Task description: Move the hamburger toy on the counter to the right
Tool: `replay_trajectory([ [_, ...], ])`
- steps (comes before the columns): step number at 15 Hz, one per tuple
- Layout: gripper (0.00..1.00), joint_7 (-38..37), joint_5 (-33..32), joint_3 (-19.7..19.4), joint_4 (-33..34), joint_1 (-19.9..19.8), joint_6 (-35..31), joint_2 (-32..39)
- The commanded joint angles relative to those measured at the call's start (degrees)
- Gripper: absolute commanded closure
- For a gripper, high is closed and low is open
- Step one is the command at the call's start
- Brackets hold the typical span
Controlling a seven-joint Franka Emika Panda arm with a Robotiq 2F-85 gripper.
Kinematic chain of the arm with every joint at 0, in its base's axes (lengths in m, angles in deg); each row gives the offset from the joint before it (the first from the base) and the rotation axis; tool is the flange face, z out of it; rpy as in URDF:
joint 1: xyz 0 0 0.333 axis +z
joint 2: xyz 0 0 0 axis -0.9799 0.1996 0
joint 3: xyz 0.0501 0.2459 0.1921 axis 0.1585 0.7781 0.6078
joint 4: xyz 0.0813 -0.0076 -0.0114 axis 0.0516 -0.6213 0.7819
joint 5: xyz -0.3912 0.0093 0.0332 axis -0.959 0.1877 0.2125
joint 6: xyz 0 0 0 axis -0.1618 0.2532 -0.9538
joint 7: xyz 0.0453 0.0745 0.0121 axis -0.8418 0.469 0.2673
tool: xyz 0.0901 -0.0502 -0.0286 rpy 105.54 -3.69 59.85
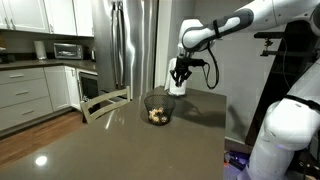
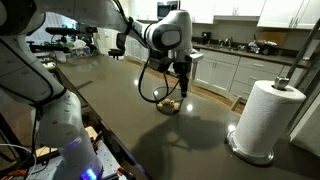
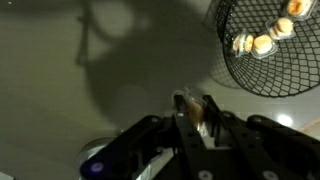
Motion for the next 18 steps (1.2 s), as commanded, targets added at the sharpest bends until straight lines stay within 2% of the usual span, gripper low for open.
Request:
replay_trajectory([
  [1, 0.95, 0.8, 0.2, -1.0, 0.7, 0.0, 0.2, 3.6],
  [2, 0.95, -0.5, 0.4, 0.2, 4.5, 1.1, 3.6, 4.6],
  [3, 0.95, -0.4, 0.2, 0.4, 5.2, 1.5, 3.8, 5.3],
  [4, 0.95, 1.1, -0.8, -0.2, 3.6, 1.4, 0.9, 6.4],
  [6, 0.95, 0.6, -1.7, 0.6, 5.3, 2.4, 1.9, 7.7],
  [18, 0.95, 5.3, 3.7, -3.2, 6.3, 3.1, 1.3, 14.7],
])
